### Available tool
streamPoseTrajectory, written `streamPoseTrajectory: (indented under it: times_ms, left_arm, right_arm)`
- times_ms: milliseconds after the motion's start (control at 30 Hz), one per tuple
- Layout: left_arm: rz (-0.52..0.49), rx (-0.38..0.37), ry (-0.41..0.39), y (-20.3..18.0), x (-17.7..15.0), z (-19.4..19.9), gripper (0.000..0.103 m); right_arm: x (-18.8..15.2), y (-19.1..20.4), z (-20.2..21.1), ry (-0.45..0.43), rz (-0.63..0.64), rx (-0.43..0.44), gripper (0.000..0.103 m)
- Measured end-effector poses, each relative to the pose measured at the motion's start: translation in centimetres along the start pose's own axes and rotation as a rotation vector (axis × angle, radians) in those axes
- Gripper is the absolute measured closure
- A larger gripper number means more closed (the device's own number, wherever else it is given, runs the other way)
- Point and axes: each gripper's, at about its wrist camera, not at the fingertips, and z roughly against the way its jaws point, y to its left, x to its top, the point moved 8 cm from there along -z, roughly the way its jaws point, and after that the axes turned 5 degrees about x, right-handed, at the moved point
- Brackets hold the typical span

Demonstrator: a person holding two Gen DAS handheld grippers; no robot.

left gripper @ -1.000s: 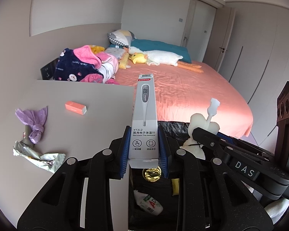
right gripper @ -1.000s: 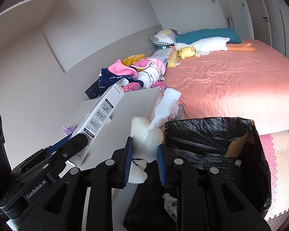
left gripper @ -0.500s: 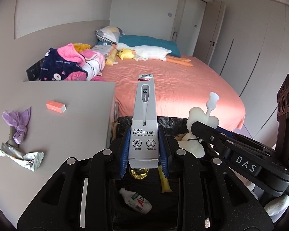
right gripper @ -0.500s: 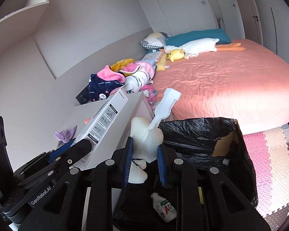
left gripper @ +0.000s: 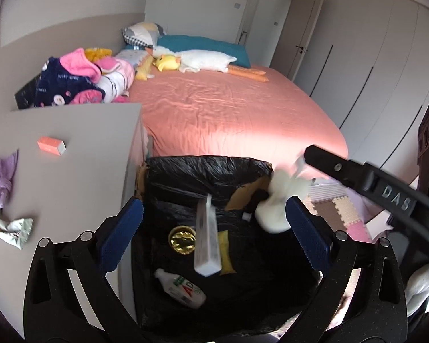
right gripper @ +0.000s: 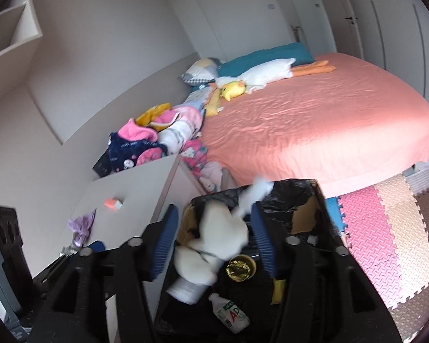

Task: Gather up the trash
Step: 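Carry the thermometer box and cotton pad over the bin and release both, then move both tools back over the desk toward the foil wrapper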

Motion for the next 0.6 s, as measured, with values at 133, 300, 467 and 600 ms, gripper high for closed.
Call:
streamPoseTrajectory:
  times_ms: [133,300,467,600]
  left_arm:
    - [0.01,0.004,0.004,0.2,0.1,0.1,0.007]
    - [0.028,0.015,0.012,0.8,0.0,0.0,0.007]
    - [0.034,0.035,0.001,1.5,0.0,0.5,0.007]
    - [0.052,0.054,-0.005,2.5,-0.1,0.8,0.007]
  right_arm:
    - [0.6,-0.8,0.5,-0.02,-0.015,-0.016,0.028]
    - [0.6,-0.8,0.6,-0.018,-0.013,-0.011,0.028]
    - [0.3,0.3,0.2,-0.006,0.006,0.001,0.028]
    - [0.0,1.5,-0.3,0.005,0.023,0.012,0.028]
